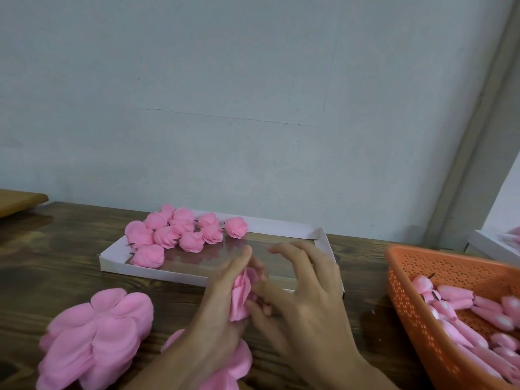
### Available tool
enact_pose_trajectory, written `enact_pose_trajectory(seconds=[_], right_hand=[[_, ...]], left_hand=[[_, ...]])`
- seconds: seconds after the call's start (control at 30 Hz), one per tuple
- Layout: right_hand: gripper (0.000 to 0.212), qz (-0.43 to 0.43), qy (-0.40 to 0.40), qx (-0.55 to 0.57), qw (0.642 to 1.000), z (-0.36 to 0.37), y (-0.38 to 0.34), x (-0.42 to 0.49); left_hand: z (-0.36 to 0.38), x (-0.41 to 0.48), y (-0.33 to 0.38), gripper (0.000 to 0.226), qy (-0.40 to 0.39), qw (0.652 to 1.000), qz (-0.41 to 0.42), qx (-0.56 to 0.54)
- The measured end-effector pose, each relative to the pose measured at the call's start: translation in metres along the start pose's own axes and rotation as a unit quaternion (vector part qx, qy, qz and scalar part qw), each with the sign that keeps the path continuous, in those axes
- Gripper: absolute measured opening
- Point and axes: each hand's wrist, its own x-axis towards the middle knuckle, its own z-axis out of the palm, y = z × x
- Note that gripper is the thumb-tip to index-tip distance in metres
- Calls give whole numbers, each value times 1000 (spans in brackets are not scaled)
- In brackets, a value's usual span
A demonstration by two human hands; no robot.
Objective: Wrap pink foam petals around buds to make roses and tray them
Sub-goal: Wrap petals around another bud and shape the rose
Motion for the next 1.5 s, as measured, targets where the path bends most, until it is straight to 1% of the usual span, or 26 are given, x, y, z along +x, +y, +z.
enact_pose_trajectory(seconds=[0.03, 0.1, 0.17, 0.2, 0.27, 0.3, 0.37, 0.43, 0.5, 0.6, 0.67, 0.73, 0.8, 0.83, 0.87, 0.9, 0.93, 0.97, 1.0, 1.07, 1.17, 1.23, 1.3, 1.37, 1.5], right_hand=[[14, -1, -6, -3, 1000, 0, 1, 0], [13, 3, -11, 5, 1000, 0, 3, 0], [13, 25, -11, 46, 999, 0, 4, 1], [14, 41, -11, 71, 997, -1, 6, 3], [15, 56, -17, 121, 991, -3, 11, 7], [21, 56, -28, 149, 987, -5, 15, 11], [37, 37, -80, 199, 976, -10, 21, 18], [46, 0, -146, 227, 963, -13, 24, 23], [49, -14, -190, 249, 949, -14, 25, 23], [44, 4, -208, 274, 939, -16, 27, 23], [37, 44, -227, 296, 927, -18, 30, 24], [33, 94, -243, 339, 904, -20, 31, 25], [34, 155, -249, 389, 873, -21, 32, 25], [35, 177, -247, 405, 862, -22, 33, 26], [35, 195, -245, 414, 855, -23, 37, 28], [36, 211, -243, 421, 848, -23, 41, 29], [37, 224, -244, 426, 842, -25, 45, 30], [37, 232, -245, 429, 838, -27, 49, 32], [37, 236, -248, 431, 835, -28, 52, 33], [37, 240, -253, 431, 832, -28, 56, 33], [36, 252, -254, 421, 833, -25, 56, 29], [34, 251, -266, 408, 836, -22, 54, 27], [34, 250, -276, 399, 838, -21, 50, 26], [35, 258, -278, 403, 833, -20, 48, 27], [37, 293, -244, 458, 803, -23, 55, 29]], left_hand=[[1, -1, 1, 56, -11, 1000, 8, 11], [2, -1, 3, 47, -29, 999, 19, 31], [0, -1, 7, 41, -55, 998, 15, 23], [-3, 0, 9, 45, -75, 997, 9, 16], [-9, 2, 13, 61, -115, 993, -2, 20], [-12, 2, 14, 69, -134, 990, -3, 34], [-16, 2, 16, 81, -178, 982, -1, 71], [-19, 1, 15, 85, -215, 969, -1, 119], [-23, 0, 13, 90, -209, 966, -2, 151], [-25, -2, 12, 111, -191, 975, -44, 106], [-22, -2, 12, 117, -194, 976, -65, 73], [-19, -3, 16, 118, -207, 974, -83, 39], [-17, -3, 18, 122, -207, 972, -109, 3], [-18, -1, 20, 122, -204, 971, -123, -11], [-19, -1, 23, 115, -219, 966, -136, -18], [-18, -1, 27, 104, -260, 954, -146, -6], [-19, -2, 30, 92, -305, 940, -149, 35], [-20, -2, 32, 83, -320, 932, -139, 93], [-22, -2, 32, 75, -319, 928, -121, 149], [-21, 0, 31, 62, -288, 924, -96, 231], [-20, 5, 23, 55, -230, 917, -59, 321], [-21, 6, 16, 60, -197, 917, -41, 346], [-20, 5, 12, 72, -179, 921, -29, 344], [-19, 4, 10, 84, -179, 925, -23, 334], [-25, 4, 16, 97, -210, 931, -44, 295]])
